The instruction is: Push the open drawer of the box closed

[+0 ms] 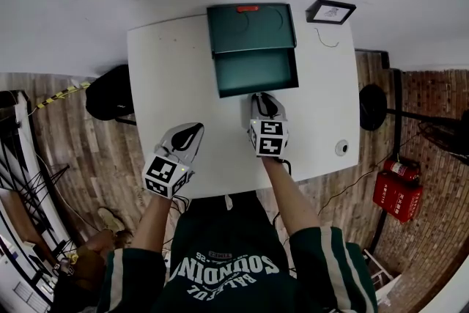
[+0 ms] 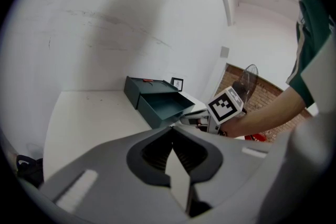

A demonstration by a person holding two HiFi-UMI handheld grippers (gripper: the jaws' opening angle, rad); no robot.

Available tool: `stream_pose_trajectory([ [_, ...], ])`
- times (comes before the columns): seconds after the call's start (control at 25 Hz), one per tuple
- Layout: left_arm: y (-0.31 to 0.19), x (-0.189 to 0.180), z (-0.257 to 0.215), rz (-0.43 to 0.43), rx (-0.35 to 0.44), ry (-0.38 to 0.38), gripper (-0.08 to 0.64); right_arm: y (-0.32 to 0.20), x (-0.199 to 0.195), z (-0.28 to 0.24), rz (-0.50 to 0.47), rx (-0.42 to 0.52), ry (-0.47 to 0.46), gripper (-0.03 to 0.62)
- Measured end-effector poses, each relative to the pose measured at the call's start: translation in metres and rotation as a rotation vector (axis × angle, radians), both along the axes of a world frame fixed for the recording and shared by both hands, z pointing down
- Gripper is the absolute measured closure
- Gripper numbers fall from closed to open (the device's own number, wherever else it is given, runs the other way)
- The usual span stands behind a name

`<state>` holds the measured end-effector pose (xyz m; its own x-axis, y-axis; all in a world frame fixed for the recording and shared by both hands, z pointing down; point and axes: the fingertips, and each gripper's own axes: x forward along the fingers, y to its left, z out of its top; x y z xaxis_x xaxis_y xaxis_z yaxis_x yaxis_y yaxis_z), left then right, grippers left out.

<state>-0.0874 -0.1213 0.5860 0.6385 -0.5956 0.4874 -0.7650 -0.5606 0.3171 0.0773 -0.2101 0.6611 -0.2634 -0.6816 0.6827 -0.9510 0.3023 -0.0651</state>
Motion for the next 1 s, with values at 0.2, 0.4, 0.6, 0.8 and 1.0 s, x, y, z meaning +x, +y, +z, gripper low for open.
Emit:
stream_pose_trajectory([
  [0.2, 0.000, -0.002, 0.002, -0.004, -0.006, 0.002, 0.508, -0.003, -0.003, -0.005, 0.009, 0.006, -0.019, 0.520],
  [0.4, 0.000, -0.003, 0.002, -0.007, -0.007, 0.001, 0.508, -0.008, -0.004, -0.008, 0.012, 0.003, -0.022, 0.520],
  [0.6, -0.004, -0.013, 0.004, -0.035, -0.011, 0.001, 0.508, -0.013, -0.006, -0.006, 0.009, -0.002, -0.021, 0.520],
  [0.8, -0.006, -0.018, 0.006, -0.043, -0.014, -0.003, 0.508, -0.022, -0.006, -0.004, 0.019, -0.001, -0.029, 0.520],
  [1.0, -0.007, -0.015, 0.009, -0.034, -0.020, -0.003, 0.508, -0.033, -0.010, -0.005, 0.023, 0.010, -0.036, 0.520],
])
